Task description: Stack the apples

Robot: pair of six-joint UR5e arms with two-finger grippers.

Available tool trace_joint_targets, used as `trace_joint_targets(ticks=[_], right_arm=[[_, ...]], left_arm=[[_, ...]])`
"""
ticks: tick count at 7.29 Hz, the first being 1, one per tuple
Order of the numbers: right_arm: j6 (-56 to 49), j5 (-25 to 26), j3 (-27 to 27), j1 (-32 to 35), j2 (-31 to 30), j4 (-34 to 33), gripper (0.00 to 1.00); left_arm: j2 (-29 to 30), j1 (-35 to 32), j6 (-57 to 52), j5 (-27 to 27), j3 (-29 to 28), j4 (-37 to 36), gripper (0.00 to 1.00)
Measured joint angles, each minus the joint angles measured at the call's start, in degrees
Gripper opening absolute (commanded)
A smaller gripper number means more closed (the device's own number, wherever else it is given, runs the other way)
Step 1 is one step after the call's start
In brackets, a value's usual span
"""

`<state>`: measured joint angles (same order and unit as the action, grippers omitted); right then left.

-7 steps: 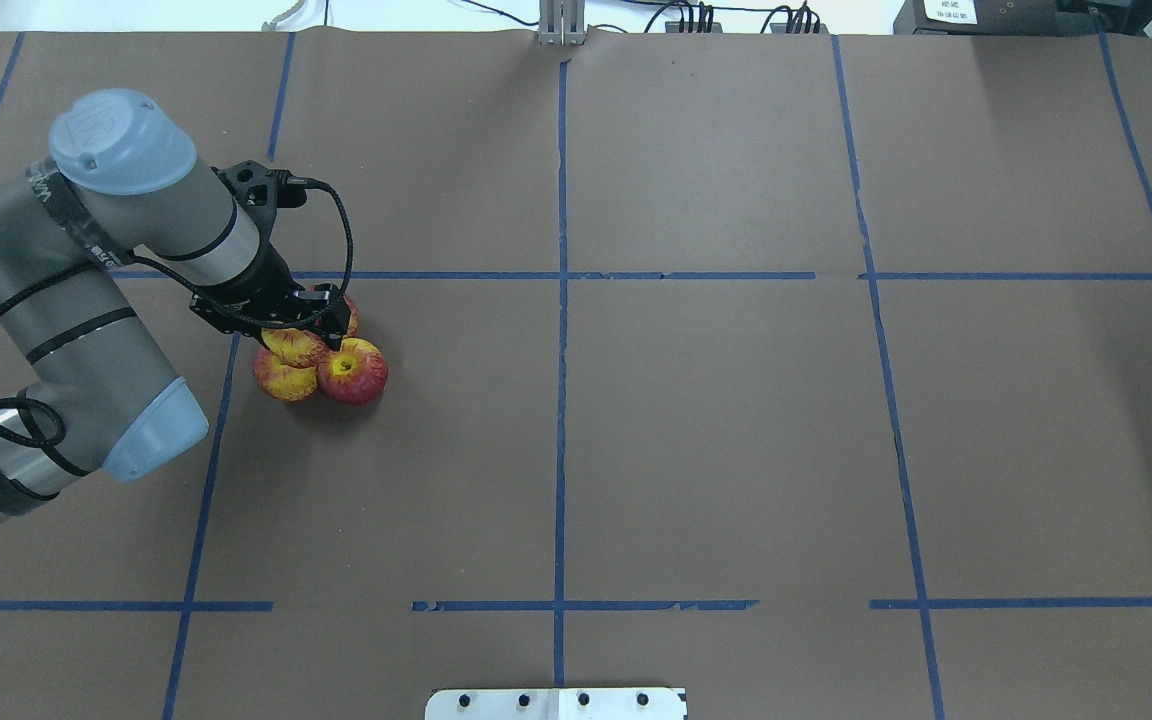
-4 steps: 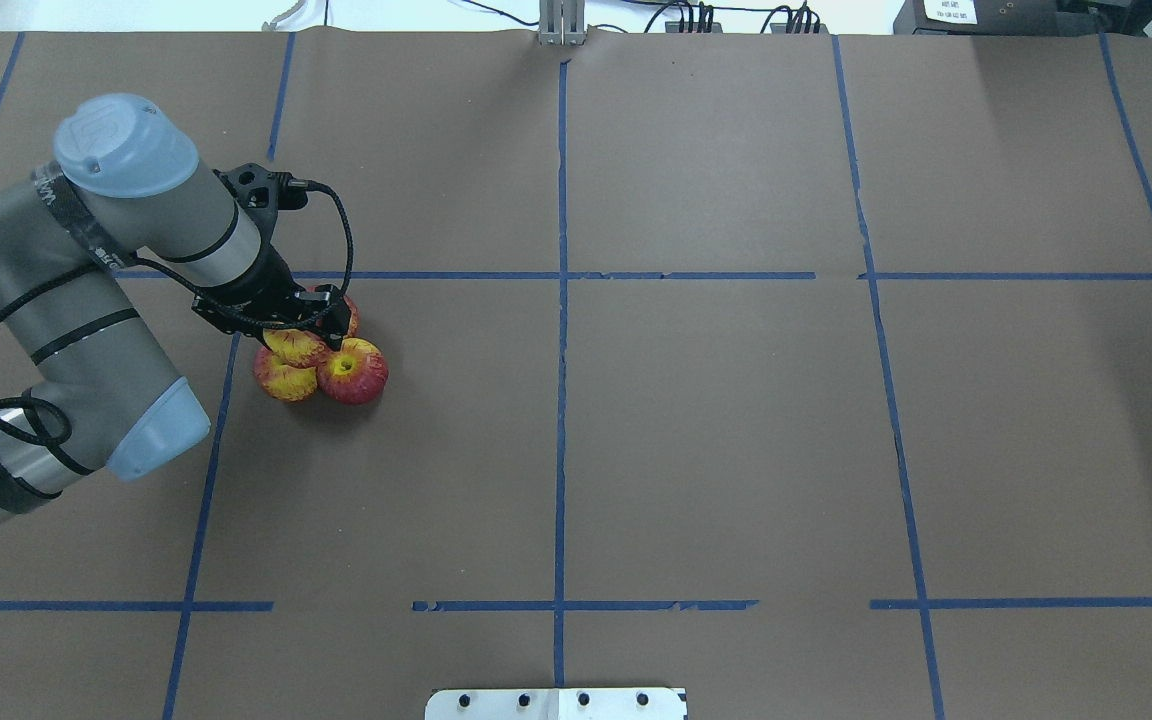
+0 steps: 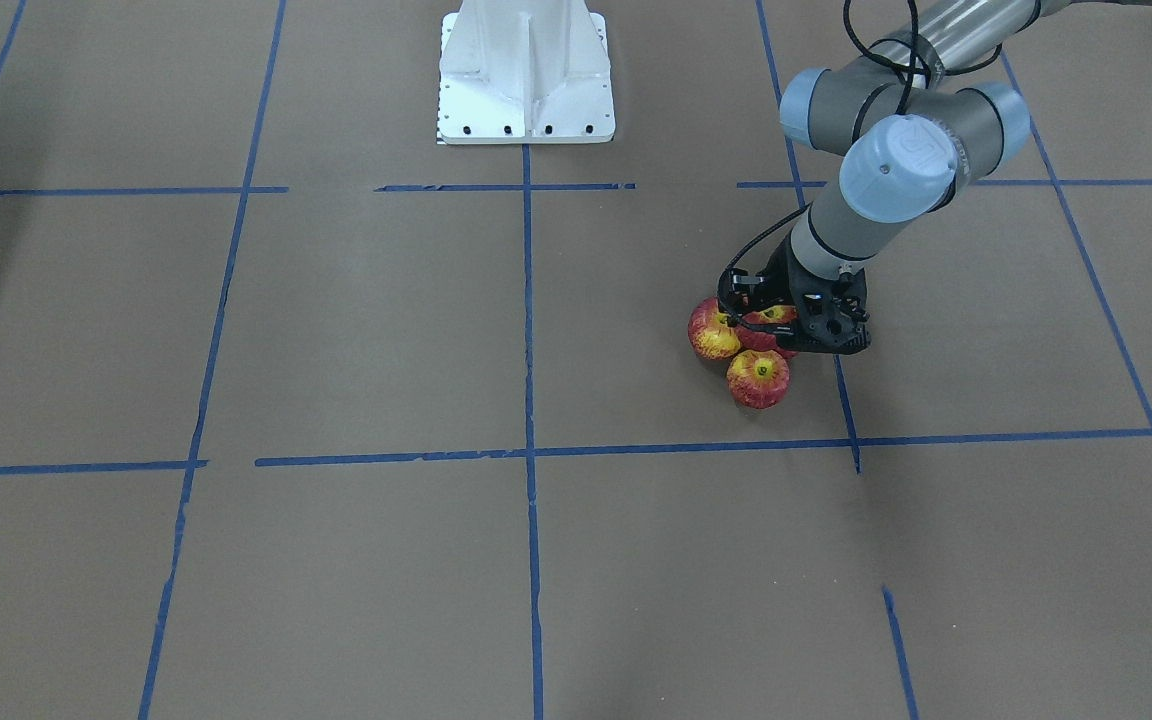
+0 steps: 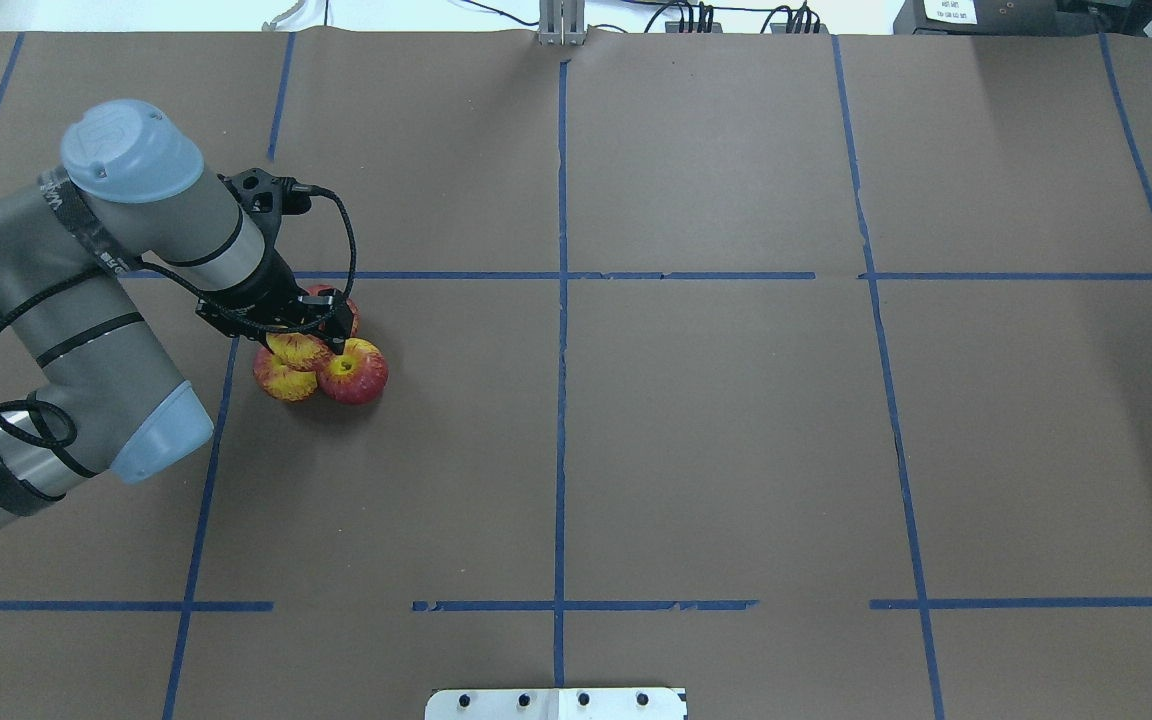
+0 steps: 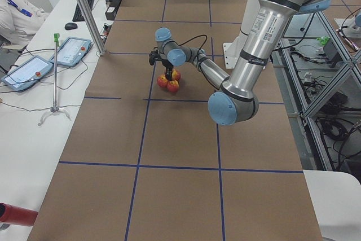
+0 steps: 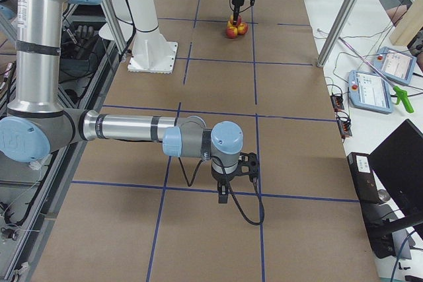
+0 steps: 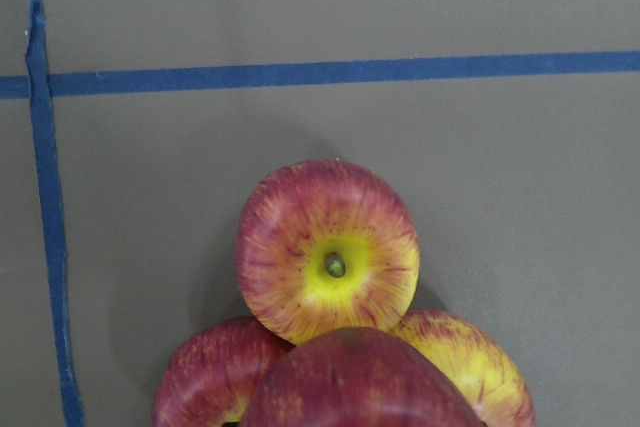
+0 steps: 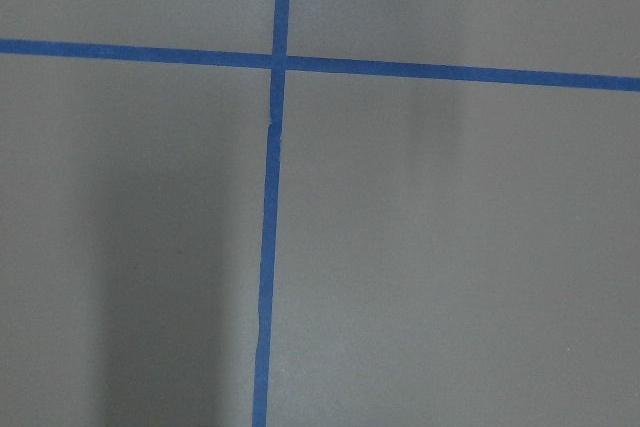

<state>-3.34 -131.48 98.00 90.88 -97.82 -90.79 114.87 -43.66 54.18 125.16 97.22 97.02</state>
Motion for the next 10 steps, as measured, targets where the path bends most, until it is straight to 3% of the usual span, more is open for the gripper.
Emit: trace_joint_targets(ticks=[5, 10], right_arm=[[0.0, 0.0, 0.0, 0.0, 0.0, 0.0, 1.0], [0.0, 0.0, 0.0, 0.0, 0.0, 0.0, 1.0]], left_arm=[[-0.26, -0.16, 0.47, 0.22, 1.32, -0.54, 1.0], [-1.03, -4.02, -0.01, 0.01, 16.62, -18.32, 0.99]])
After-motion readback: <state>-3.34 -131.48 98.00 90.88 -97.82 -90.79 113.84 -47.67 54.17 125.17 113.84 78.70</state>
